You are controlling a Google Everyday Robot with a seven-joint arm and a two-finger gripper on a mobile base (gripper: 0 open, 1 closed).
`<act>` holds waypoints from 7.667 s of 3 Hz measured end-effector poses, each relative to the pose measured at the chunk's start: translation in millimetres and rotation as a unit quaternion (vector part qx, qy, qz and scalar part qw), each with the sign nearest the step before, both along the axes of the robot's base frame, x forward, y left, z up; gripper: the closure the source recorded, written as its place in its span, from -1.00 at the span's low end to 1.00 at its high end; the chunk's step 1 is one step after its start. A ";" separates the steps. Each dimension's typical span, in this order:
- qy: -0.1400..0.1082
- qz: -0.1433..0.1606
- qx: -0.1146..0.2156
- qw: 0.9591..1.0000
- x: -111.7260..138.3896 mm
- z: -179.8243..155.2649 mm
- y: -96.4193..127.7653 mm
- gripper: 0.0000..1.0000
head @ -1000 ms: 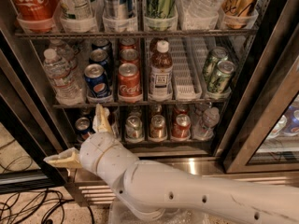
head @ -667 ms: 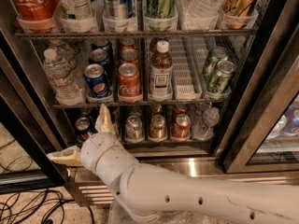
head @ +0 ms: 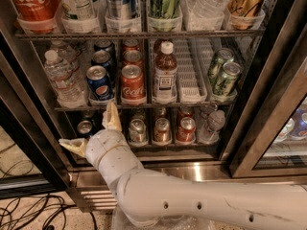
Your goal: Pick pepsi can from middle shelf of fridge
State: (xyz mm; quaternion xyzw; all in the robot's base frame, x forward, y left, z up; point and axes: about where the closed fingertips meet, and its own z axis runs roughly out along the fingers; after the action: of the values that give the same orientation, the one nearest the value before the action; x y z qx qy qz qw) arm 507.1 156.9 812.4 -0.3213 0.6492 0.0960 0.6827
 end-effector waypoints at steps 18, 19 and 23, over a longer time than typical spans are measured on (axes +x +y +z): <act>-0.035 -0.139 0.100 0.985 112.5 36.3 -19.1 1.00; -0.021 -0.108 0.123 0.986 104.0 64.3 -17.7 1.00; -0.003 -0.034 -0.095 0.995 71.8 97.1 -113.0 1.00</act>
Offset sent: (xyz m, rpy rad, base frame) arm 0.0368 -0.0113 0.0069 -0.0203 -0.0800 -0.1199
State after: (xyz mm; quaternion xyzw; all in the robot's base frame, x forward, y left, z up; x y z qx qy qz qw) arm 578.8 43.9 909.6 -0.3630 0.6640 0.0097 0.6537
